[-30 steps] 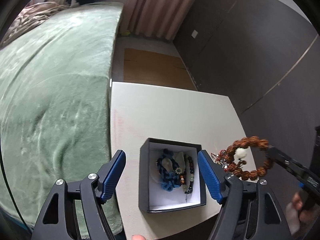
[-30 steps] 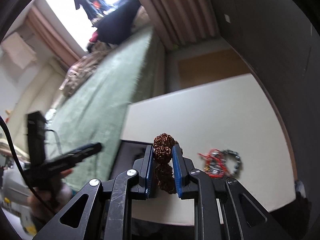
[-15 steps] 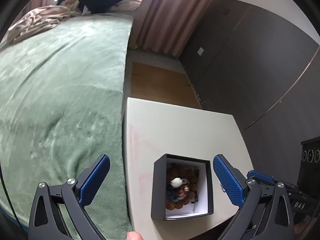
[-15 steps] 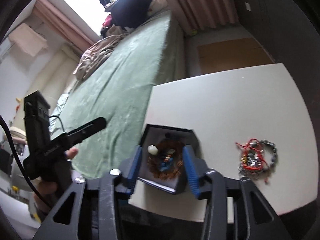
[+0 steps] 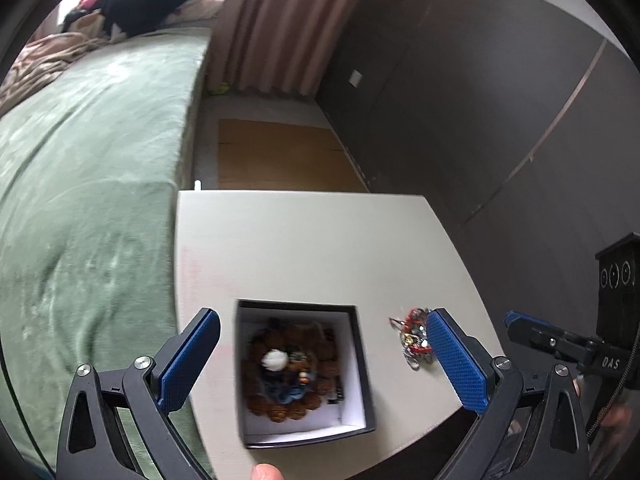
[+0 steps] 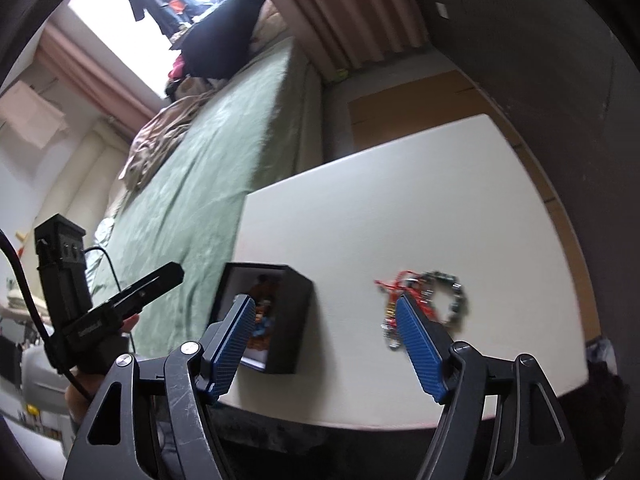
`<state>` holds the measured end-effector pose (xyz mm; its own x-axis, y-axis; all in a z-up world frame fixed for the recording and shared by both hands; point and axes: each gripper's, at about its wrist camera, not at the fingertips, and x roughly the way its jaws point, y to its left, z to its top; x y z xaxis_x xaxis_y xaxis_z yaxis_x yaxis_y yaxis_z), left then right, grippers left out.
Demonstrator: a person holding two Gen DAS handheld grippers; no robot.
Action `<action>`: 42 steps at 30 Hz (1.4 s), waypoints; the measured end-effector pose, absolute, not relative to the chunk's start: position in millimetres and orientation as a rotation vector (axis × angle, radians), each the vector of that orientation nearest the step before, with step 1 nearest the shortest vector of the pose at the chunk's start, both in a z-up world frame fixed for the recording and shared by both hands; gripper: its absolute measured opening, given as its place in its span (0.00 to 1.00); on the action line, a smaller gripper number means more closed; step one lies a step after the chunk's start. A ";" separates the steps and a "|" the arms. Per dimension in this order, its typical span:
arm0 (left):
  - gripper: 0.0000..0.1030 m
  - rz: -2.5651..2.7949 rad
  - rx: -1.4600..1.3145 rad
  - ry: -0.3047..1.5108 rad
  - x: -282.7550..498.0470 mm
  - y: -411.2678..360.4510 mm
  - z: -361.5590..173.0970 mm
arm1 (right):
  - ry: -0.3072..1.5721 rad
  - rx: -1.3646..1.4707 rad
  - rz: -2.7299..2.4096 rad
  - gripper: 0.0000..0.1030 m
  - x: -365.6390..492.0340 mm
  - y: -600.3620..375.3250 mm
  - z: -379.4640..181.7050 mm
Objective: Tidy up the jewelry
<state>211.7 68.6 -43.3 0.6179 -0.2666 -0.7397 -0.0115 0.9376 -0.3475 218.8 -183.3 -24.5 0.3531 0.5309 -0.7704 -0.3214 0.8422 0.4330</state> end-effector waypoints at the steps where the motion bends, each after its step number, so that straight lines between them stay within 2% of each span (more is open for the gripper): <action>1: 1.00 -0.157 -0.322 0.901 213.1 63.5 -43.3 | 1.084 0.219 0.543 0.71 219.9 -188.8 -25.6; 12: 0.99 -0.217 -0.216 0.926 226.8 3.3 -46.4 | 1.107 0.240 0.442 0.71 226.0 -245.3 -35.6; 15: 0.92 -0.255 -0.190 0.929 230.0 -13.4 -49.2 | 1.115 0.249 0.418 0.71 228.4 -260.1 -39.1; 17: 0.74 -0.278 -0.164 0.936 232.5 -25.3 -53.0 | 1.122 0.257 0.401 0.71 230.2 -270.7 -42.5; 20: 0.57 -0.305 -0.125 0.963 237.0 -46.7 -62.5 | 1.130 0.272 0.381 0.71 232.4 -285.8 -47.7; 26: 0.45 -0.359 -0.003 1.001 237.6 -86.2 -80.3 | 1.140 0.292 0.358 0.71 233.5 -311.6 -53.9; 31: 0.42 -0.388 0.079 1.026 238.4 -112.9 -94.9 | 1.142 0.308 0.347 0.71 234.8 -328.2 -57.3; 42: 0.26 -0.359 0.210 1.107 250.6 -142.4 -134.7 | 1.161 0.320 0.338 0.71 238.8 -346.0 -63.5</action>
